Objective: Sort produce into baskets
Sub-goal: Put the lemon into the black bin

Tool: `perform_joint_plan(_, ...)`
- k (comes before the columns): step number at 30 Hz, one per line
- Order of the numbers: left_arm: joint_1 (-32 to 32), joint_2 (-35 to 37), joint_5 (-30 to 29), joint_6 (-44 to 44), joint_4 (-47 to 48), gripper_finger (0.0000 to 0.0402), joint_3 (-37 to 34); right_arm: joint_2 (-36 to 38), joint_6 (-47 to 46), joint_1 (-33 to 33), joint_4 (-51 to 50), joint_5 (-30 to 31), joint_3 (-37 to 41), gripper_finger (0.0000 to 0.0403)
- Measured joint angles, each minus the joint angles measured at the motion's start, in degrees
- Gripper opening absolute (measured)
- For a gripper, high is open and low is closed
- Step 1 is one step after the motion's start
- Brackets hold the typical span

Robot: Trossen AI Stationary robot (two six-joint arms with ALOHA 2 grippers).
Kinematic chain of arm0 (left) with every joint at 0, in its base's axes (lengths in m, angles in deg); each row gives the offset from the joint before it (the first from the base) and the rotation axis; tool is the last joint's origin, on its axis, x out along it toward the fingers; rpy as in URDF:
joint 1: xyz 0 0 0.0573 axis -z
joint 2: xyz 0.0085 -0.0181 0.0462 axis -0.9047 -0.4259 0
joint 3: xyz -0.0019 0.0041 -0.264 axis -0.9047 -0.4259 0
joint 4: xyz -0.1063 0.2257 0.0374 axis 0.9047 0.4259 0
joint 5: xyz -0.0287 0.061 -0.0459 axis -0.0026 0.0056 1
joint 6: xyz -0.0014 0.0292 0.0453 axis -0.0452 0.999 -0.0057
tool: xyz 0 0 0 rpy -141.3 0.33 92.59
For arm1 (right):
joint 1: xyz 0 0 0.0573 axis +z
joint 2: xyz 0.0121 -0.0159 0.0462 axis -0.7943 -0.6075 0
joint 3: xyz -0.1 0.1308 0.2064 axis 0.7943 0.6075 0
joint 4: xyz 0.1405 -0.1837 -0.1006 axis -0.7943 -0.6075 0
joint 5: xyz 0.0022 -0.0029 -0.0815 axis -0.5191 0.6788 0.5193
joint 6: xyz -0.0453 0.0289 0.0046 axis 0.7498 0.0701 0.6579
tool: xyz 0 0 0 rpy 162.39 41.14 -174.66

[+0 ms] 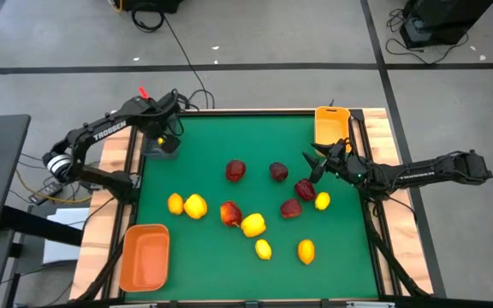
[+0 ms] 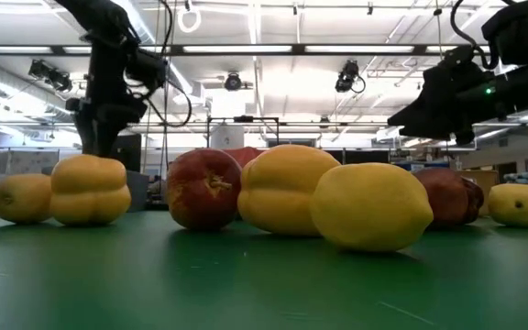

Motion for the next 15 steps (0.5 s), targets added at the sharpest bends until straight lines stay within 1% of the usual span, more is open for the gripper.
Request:
perform_joint_plan(3, 4.91, 3.00, 7.59, -4.57, 4.21, 0.0331, 0.04, 0.01, -0.07, -0.09, -0.02, 1.59, 0.00, 0.0266)
perform_joint_plan(5, 9.43, 5.22, 11.74, -9.34, 6.49, 0.0327, 0.04, 0.01, -0.07, -0.15, -0.15, 1.70, 0.00, 0.0266)
perform_joint_plan(7, 15.08, 7.22, 12.82, -15.74, 7.94, 0.0322, 0.04, 0.01, 0.14, -0.15, -0.16, 1.70, 0.00, 0.0266)
perform_joint_plan(10, 24.61, 9.05, 13.78, -29.14, 9.06, 0.0315, 0.04, 0.01, -0.75, -0.15, -0.16, 0.89, 0.00, 0.0266)
perform_joint_plan(15, 40.32, 8.27, 13.75, -49.41, 7.77, 0.0303, 0.04, 0.01, -1.25, -0.15, -0.17, 0.18, 0.00, 0.0266)
